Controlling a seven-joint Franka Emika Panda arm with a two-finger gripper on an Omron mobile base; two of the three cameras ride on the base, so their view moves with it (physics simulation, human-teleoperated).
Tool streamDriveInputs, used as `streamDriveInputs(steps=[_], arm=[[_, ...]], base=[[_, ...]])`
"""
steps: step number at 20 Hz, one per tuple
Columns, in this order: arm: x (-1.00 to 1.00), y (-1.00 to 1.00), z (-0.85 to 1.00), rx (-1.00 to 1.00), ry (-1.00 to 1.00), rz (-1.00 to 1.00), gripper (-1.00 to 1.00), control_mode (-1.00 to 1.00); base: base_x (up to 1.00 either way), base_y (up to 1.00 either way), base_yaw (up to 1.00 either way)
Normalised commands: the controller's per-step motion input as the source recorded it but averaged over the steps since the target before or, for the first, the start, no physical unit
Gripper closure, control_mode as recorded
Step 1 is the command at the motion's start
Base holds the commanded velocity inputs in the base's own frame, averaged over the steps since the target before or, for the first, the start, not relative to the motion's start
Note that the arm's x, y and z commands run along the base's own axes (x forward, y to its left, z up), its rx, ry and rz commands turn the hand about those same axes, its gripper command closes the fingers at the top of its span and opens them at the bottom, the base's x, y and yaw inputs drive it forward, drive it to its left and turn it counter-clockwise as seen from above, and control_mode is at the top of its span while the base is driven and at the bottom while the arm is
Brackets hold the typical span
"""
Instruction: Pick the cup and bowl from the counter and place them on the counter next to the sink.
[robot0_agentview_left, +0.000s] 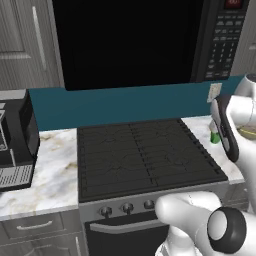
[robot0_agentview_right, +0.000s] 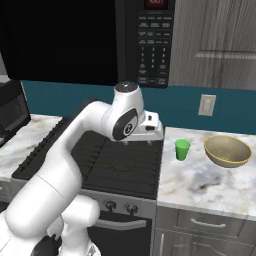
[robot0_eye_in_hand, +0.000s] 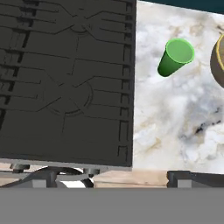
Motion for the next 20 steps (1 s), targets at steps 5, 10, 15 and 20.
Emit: streamDriveInputs(steps=[5, 10, 15, 20], arm=[[0.19, -0.29, -0.25, 0.0, 0.14, -0.19, -1.0, -1.0], [0.28, -0.34, -0.31, 0.0, 0.1, -0.2, -1.0, -1.0], [0.24, -0.29, -0.18, 0.01, 0.01, -0.05, -1.0, -1.0], [0.33, -0.1, -0.07, 0.01, 0.0, 0.04, -1.0, -1.0]], base=[[0.0, 0.0, 0.0], [0.0, 0.0, 0.0], [0.0, 0.0, 0.0], [0.0, 0.0, 0.0]])
